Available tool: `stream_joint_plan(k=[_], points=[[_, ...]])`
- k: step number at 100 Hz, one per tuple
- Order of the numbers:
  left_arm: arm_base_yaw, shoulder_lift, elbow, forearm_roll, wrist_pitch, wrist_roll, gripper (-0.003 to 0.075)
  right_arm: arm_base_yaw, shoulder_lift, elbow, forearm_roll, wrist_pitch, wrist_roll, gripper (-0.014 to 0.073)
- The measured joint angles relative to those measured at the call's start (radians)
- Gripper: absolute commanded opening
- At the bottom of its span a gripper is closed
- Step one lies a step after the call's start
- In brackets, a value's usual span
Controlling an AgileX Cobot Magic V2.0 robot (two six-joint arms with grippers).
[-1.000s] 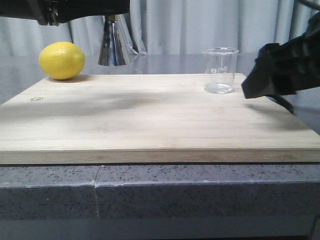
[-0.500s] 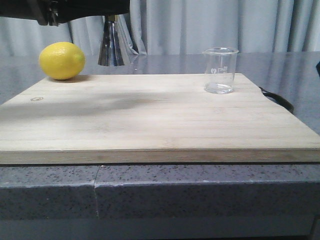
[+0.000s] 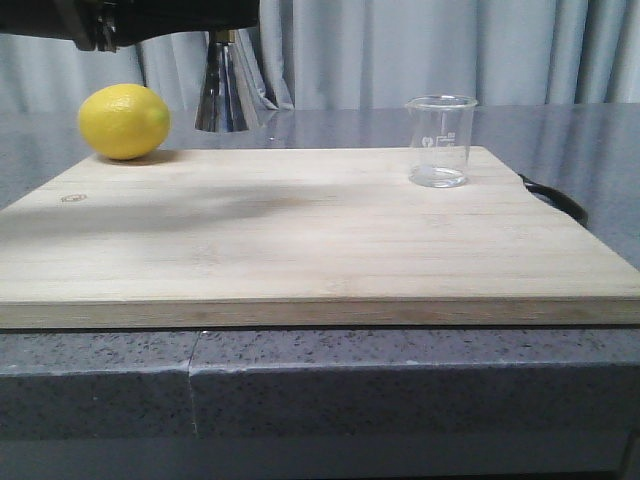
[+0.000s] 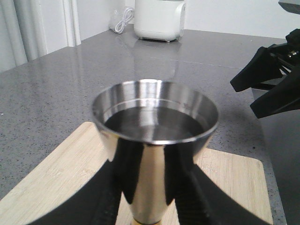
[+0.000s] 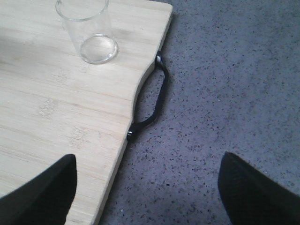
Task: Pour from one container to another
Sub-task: 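Open the right gripper and withdraw it from the beaker, then lower the filled jigger onto the board with the left gripper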
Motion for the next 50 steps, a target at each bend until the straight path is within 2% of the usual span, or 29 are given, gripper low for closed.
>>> stream_joint_plan(k=[29, 50], points=[[0.000, 0.000, 0.000, 0.000, 0.000, 0.000, 0.0229, 0.000, 0.000, 0.000, 0.000, 0.000, 0.000, 0.0556], [0.000, 0.000, 0.000, 0.000, -0.060, 0.024, 0.0229, 0.000, 0.000, 0.000, -0.002, 0.000, 0.000, 0.0556]])
